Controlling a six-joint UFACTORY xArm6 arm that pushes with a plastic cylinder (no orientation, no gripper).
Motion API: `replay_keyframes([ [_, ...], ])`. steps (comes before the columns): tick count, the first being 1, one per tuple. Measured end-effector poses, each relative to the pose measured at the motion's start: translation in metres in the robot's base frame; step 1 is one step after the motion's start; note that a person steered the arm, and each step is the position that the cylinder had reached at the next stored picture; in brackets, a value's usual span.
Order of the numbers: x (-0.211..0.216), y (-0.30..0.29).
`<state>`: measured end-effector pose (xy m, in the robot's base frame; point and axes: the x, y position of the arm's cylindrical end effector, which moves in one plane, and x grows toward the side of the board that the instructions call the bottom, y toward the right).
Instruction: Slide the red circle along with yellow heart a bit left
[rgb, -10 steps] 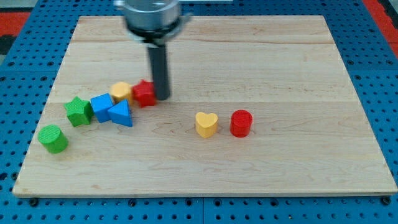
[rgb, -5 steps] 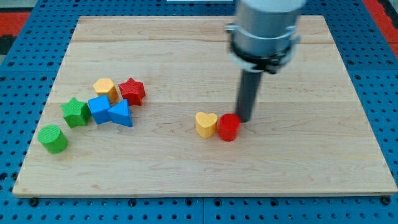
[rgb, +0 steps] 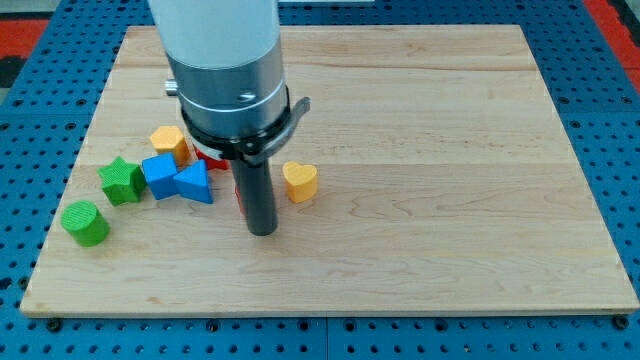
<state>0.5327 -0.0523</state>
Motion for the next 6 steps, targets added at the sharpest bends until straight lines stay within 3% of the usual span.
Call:
replay_keyframes([
  [1, -0.004, 0.091],
  [2, -0.043, 0.096],
  [4, -0.05, -0.022],
  [5, -0.05, -0.052],
  [6, -0.038, -0.028],
])
